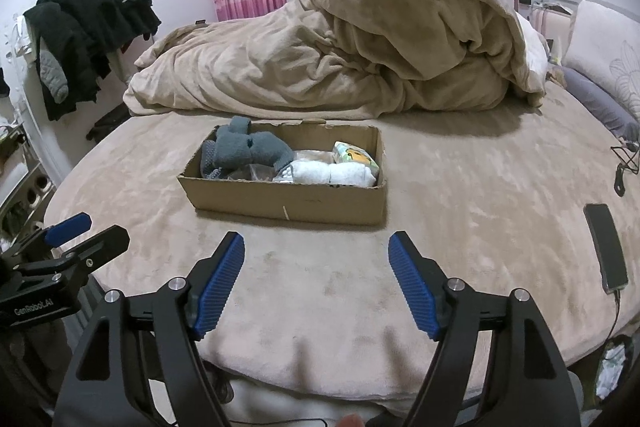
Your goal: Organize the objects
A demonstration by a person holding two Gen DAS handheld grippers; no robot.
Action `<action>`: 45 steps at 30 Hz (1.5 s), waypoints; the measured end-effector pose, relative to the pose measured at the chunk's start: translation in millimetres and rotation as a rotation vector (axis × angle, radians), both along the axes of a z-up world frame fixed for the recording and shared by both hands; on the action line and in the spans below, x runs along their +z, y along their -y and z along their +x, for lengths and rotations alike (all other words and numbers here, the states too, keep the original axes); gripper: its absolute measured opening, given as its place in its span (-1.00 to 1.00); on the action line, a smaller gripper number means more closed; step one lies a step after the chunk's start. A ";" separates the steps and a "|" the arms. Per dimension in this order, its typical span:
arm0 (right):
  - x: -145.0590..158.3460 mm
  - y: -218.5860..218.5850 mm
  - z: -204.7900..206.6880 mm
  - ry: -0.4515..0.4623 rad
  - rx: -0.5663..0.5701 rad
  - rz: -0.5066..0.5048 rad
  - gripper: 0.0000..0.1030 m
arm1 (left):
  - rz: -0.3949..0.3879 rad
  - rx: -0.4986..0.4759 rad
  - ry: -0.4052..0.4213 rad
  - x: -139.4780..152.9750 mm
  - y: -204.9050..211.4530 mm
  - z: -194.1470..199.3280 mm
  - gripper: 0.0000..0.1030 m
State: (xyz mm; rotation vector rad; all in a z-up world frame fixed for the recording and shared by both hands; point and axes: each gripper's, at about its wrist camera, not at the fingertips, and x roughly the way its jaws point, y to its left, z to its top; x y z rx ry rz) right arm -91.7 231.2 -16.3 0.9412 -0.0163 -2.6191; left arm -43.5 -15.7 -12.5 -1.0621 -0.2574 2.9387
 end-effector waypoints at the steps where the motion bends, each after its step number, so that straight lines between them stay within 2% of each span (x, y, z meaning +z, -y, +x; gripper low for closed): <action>1: -0.7 -0.4 -0.3 0.001 0.000 -0.004 0.50 | 0.000 -0.002 0.002 -0.3 -0.2 -0.6 0.90; 20: -12.1 2.1 -8.5 0.024 0.009 0.006 0.50 | -0.004 -0.023 0.003 -1.6 -3.3 -4.6 0.91; 45: -10.5 1.5 -7.8 0.018 0.009 0.005 0.50 | -0.023 -0.023 -0.008 2.2 -3.3 -2.4 0.91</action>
